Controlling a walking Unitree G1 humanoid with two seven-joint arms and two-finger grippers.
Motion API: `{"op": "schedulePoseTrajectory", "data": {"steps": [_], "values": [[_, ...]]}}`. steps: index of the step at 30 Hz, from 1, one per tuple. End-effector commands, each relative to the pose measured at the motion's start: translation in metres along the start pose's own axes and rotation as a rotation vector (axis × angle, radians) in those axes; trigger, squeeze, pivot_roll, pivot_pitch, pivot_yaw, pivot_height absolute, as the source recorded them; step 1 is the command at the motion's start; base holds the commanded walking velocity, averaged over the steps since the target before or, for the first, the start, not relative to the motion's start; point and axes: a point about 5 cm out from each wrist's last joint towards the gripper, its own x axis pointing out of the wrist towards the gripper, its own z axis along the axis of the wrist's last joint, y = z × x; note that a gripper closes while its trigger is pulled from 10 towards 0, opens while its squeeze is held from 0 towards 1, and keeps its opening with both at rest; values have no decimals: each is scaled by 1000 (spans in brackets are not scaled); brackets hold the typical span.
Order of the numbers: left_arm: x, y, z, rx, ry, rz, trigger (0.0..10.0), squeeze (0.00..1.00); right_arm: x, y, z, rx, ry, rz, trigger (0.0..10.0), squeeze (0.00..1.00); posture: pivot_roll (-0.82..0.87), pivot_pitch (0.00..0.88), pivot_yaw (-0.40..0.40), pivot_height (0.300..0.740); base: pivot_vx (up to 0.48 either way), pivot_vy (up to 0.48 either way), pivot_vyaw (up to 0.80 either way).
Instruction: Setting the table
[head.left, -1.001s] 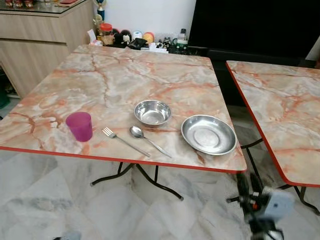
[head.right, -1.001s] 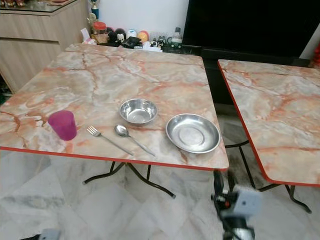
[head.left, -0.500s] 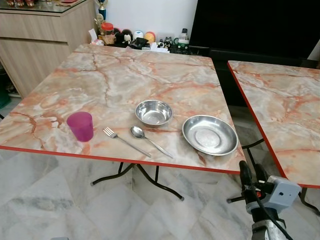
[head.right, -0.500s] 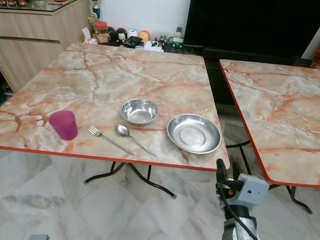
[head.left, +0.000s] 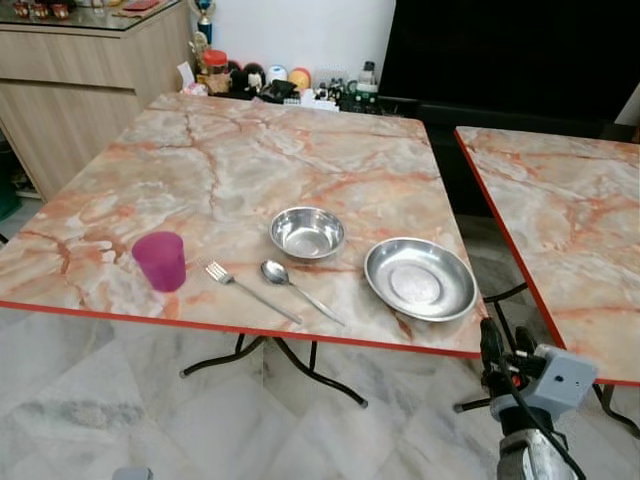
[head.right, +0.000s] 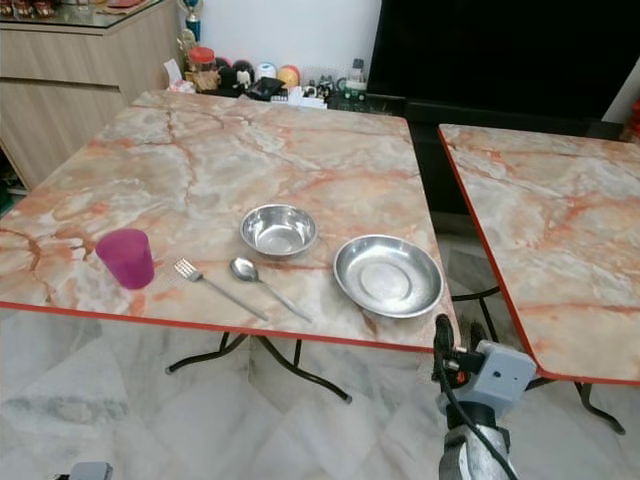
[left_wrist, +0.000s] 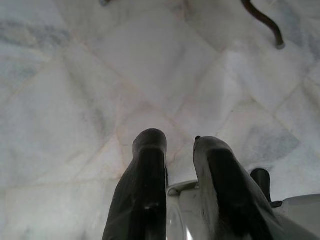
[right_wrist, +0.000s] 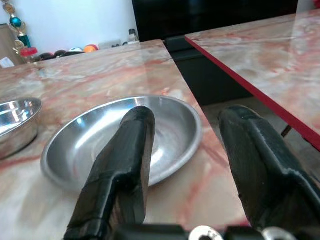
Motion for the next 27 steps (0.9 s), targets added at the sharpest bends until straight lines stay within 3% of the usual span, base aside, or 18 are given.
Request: {"op": "schedulePoseTrajectory", "data": {"steps": [1,6,13,19,25,27], "values": [[-2,1,-3,3,11,-1,10000,0,0,-5,-1,-7,15,-21,10000,0,36,88,-68,740,352,0,-800],[-3,2,-5,2,12,5,10000,0,1,-3,-1,-14,5,-15,10000,0,42,80,-68,740,350,0,-265],[-4,2,-8,6,24,9,10000,0,1,3,-4,0,17,-3,10000,0,52,65,-67,740,0,0,0],[-5,1,-11,3,30,5,10000,0,-5,-2,-4,6,26,-13,10000,0,48,50,-68,740,0,0,0],[-7,1,-16,1,39,4,10000,0,-17,-7,-8,59,61,-77,10000,0,50,37,-68,740,0,0,0],[-8,1,-17,2,43,4,10000,0,-22,-11,-8,123,92,-147,10000,0,48,31,-66,740,0,0,0]]}}
